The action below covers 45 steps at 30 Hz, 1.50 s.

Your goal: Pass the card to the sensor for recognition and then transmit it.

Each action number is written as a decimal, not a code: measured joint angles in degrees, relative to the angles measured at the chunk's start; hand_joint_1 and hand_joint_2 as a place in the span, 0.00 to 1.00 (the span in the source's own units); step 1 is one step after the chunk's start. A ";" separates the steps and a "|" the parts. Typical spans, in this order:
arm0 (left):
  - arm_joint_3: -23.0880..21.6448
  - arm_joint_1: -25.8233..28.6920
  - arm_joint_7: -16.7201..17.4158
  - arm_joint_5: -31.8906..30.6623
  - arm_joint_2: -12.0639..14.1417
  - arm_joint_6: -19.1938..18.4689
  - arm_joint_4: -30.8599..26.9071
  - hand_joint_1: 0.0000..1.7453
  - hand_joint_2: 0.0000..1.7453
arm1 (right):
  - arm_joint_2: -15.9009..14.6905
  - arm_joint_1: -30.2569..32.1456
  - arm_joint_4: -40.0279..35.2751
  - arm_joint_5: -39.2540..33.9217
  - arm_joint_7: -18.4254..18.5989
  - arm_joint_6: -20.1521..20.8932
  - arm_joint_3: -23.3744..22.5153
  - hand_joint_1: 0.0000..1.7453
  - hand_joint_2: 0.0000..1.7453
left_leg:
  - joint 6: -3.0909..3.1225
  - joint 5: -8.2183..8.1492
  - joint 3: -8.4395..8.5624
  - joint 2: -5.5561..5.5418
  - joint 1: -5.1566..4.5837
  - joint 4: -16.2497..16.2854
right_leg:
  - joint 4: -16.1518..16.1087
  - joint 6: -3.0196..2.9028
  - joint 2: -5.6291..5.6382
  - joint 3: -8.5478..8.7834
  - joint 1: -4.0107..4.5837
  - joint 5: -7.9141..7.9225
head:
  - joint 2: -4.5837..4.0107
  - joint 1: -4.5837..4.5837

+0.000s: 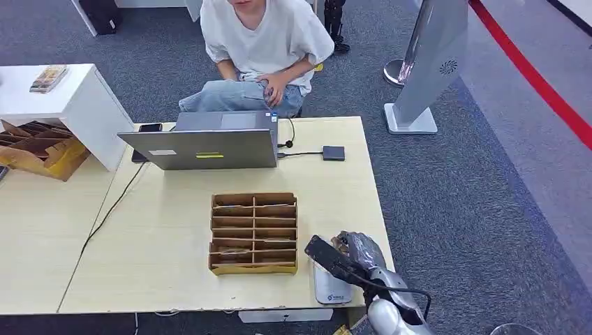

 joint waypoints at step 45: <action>0.04 0.58 -0.46 -0.33 -0.57 1.11 0.04 0.00 0.00 | -0.33 4.55 -16.67 16.06 -6.97 -22.03 -7.78 1.00 1.00 | 0.00 0.00 -0.05 -0.01 0.00 0.00 | 0.00 0.00 -0.01 -0.04 0.00 0.00 | 0.00 0.00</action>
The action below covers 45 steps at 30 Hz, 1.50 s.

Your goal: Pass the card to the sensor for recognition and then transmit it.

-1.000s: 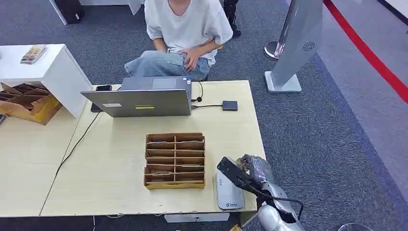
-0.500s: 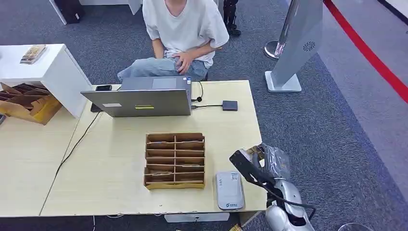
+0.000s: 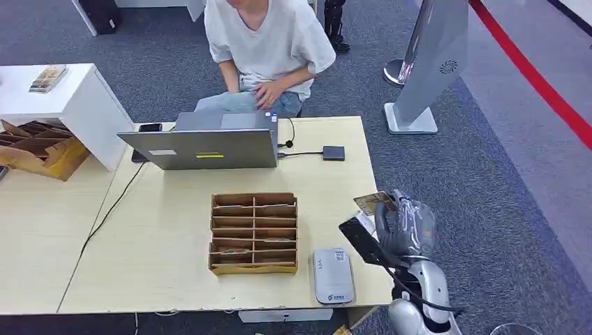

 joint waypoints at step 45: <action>-1.35 -1.72 0.66 -4.02 -0.55 -2.71 0.00 0.00 0.00 | 2.27 -14.06 3.34 3.70 -2.13 1.88 9.18 1.00 1.00 | -0.03 0.06 -0.02 -0.02 0.00 0.00 | 0.04 -0.01 -0.02 0.00 0.00 0.02 | 0.00 0.00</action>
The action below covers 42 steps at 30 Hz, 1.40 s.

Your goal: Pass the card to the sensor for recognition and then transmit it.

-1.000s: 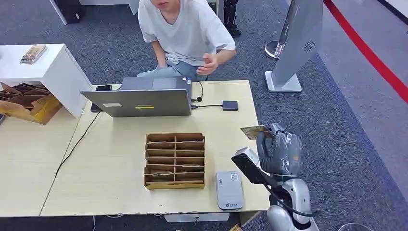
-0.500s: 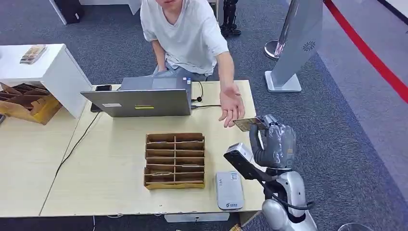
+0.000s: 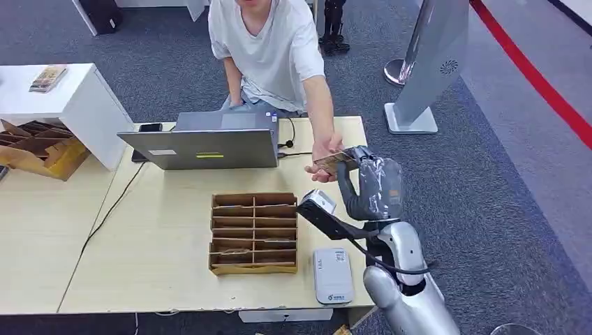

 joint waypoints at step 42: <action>-0.68 -0.30 0.26 -0.39 0.02 -0.53 0.00 0.00 0.00 | 0.52 -4.08 9.73 1.03 4.68 3.17 3.91 0.00 1.00 | 0.00 0.00 0.00 -0.01 0.00 0.00 | 0.00 0.00 -0.01 -0.01 0.00 0.00 | 0.00 0.00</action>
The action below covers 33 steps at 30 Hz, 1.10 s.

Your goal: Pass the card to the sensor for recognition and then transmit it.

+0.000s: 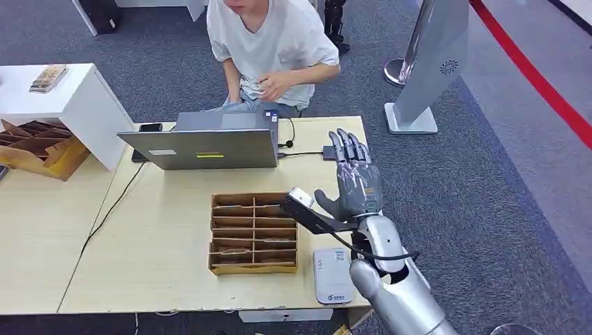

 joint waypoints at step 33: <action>-1.03 -0.48 -0.13 -0.57 0.26 -1.03 0.00 0.00 0.00 | -0.07 -3.38 0.55 -9.31 -7.02 8.13 13.03 0.00 1.00 | 0.00 0.00 0.00 0.00 0.00 0.00 | 0.00 0.00 0.01 -0.02 0.00 0.00 | 0.00 0.00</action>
